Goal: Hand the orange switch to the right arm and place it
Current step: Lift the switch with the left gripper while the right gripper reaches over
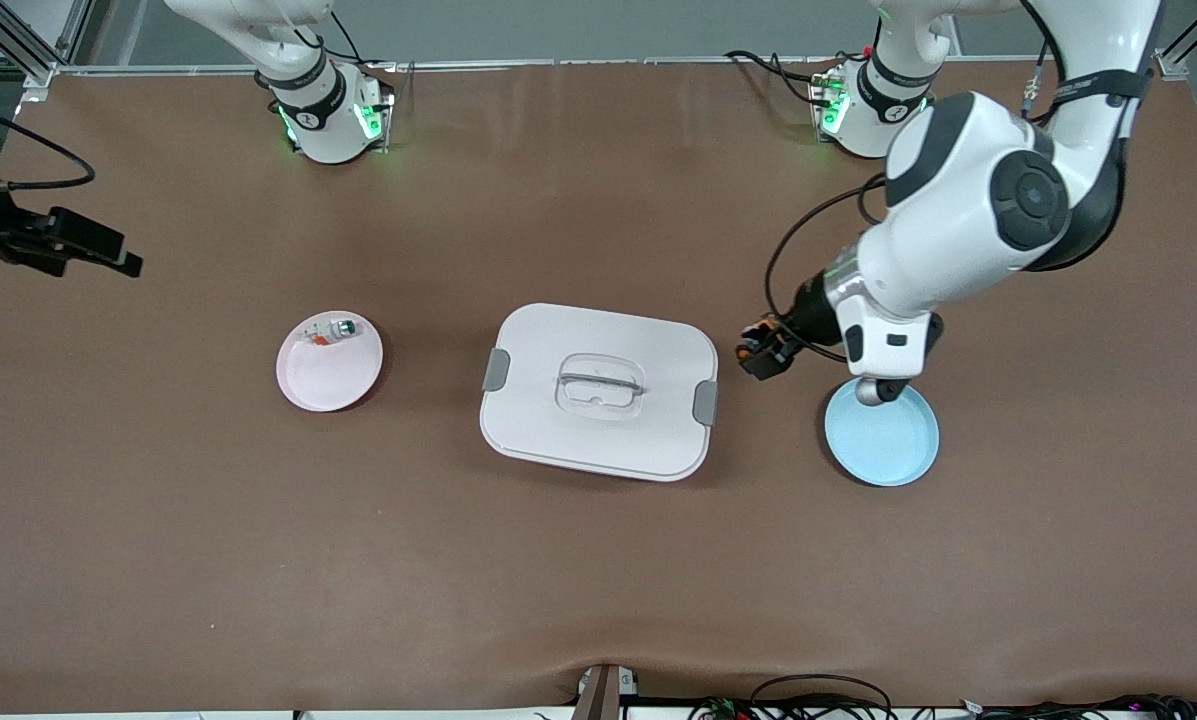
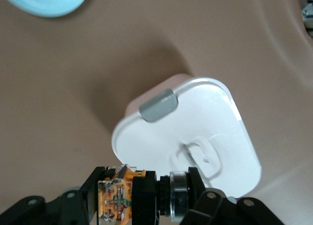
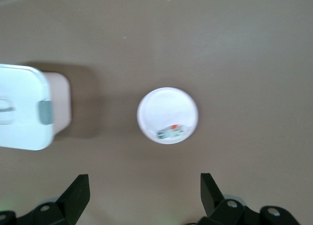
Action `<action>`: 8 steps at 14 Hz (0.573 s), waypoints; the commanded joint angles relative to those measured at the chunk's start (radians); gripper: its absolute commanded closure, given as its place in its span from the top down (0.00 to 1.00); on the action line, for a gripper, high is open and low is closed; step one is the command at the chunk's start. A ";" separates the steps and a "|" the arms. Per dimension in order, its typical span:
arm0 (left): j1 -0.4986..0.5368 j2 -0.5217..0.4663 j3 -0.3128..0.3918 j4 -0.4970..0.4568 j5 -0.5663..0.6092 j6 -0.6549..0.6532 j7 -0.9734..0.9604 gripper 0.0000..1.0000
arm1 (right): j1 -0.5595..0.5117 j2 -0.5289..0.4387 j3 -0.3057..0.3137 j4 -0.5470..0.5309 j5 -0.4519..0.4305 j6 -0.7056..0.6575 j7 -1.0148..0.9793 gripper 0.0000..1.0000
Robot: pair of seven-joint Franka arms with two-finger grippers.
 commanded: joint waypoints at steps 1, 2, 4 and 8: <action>-0.060 0.084 -0.001 0.120 -0.024 -0.024 -0.235 0.00 | 0.002 -0.071 -0.001 -0.123 0.134 0.084 0.026 1.00; -0.080 0.095 -0.001 0.136 -0.030 -0.024 -0.319 0.00 | 0.018 -0.087 0.000 -0.168 0.182 0.140 0.026 1.00; -0.113 0.106 -0.001 0.157 -0.032 -0.013 -0.477 0.00 | 0.068 -0.098 -0.001 -0.229 0.312 0.181 0.028 1.00; -0.201 0.129 0.001 0.202 -0.030 -0.013 -0.613 0.00 | 0.142 -0.105 0.000 -0.349 0.518 0.391 0.058 1.00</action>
